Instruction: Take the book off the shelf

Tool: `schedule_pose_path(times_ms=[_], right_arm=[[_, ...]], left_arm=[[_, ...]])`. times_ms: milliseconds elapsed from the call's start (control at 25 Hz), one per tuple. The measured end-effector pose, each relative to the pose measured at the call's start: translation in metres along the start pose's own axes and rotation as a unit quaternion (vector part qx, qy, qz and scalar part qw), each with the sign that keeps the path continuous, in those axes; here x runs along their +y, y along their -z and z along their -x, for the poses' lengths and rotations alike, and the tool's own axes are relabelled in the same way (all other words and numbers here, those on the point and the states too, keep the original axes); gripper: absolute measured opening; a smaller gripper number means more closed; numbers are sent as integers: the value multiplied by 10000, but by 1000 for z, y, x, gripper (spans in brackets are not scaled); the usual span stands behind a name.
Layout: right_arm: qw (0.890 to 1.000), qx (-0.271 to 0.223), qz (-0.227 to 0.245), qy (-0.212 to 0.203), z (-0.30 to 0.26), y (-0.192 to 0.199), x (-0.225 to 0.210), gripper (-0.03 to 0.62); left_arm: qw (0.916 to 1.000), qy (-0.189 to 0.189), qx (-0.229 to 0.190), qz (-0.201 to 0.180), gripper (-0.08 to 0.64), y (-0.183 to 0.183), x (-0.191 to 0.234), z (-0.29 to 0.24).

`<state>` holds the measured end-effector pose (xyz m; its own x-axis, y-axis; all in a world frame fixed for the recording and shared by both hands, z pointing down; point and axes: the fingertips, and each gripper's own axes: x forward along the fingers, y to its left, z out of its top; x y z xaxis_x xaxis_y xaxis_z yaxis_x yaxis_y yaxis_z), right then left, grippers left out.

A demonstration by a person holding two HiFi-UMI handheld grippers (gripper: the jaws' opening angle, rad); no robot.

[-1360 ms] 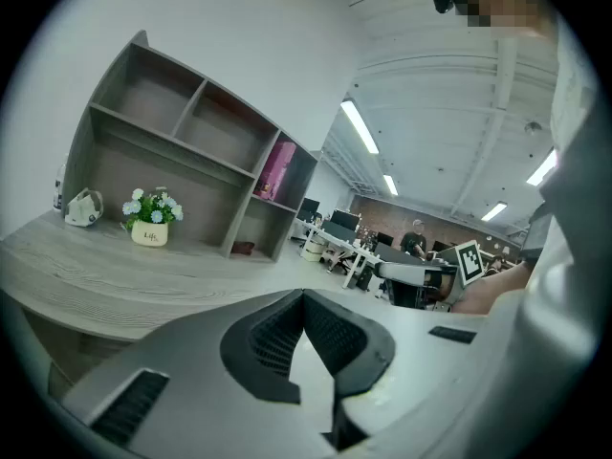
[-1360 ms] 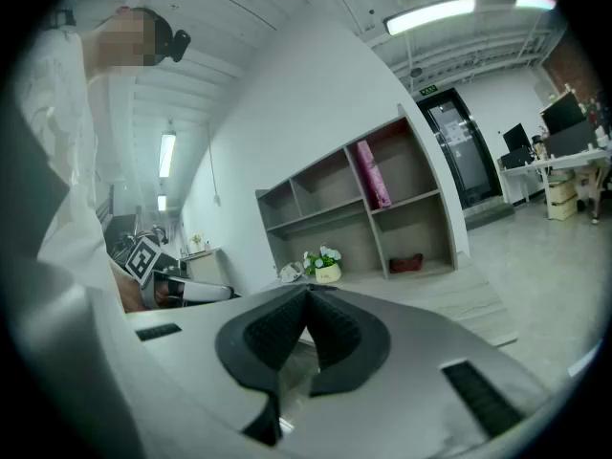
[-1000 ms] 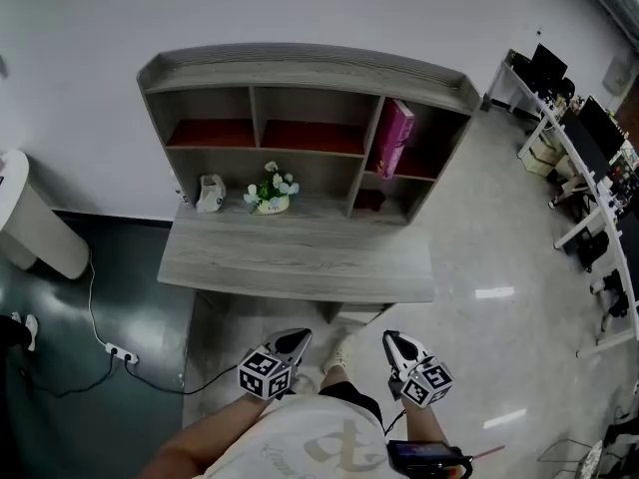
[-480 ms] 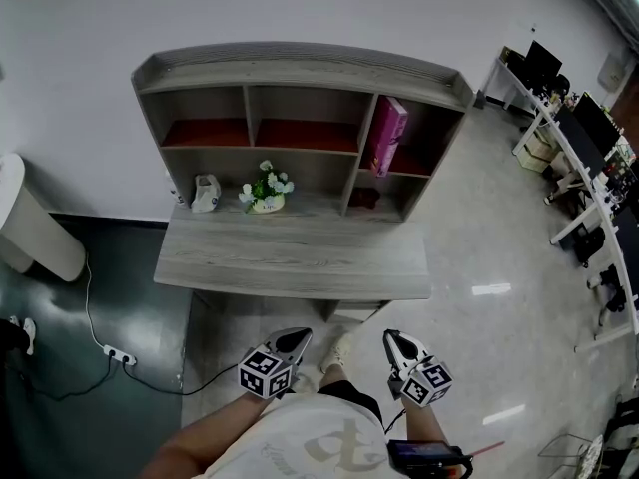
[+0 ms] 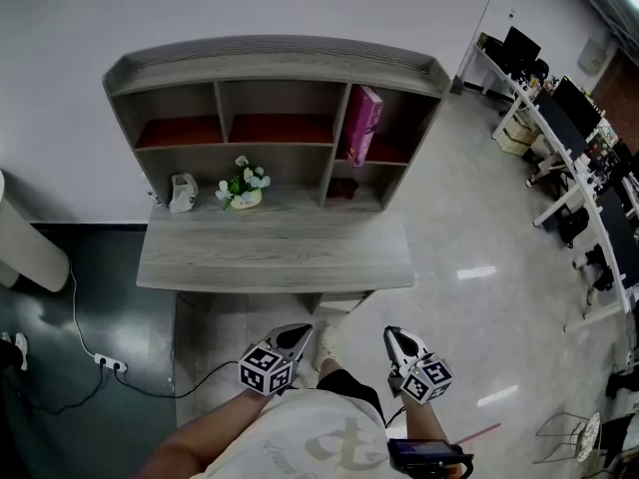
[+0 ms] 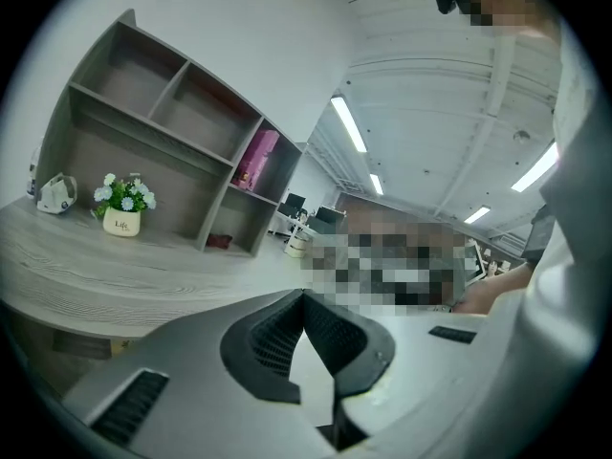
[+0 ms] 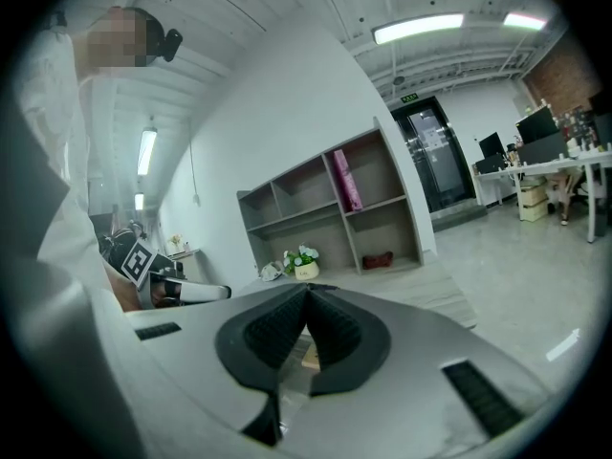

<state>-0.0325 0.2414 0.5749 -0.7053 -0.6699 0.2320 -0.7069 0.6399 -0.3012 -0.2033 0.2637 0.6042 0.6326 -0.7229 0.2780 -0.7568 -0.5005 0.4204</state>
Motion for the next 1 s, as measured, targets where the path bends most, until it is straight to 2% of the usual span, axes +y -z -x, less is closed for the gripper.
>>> schedule_pose_path(times_ms=[200, 480, 1000], right_arm=[[9996, 43, -123, 247, 12, 6, -15, 3], [9990, 63, -285, 327, 8, 8, -41, 3], [9974, 161, -578, 411, 9, -1, -127, 3]], left_arm=[[9998, 116, 129, 3, 2, 6, -7, -12], [9997, 78, 250, 19, 2, 4, -8, -36], [9982, 170, 567, -68, 2, -4, -34, -122]])
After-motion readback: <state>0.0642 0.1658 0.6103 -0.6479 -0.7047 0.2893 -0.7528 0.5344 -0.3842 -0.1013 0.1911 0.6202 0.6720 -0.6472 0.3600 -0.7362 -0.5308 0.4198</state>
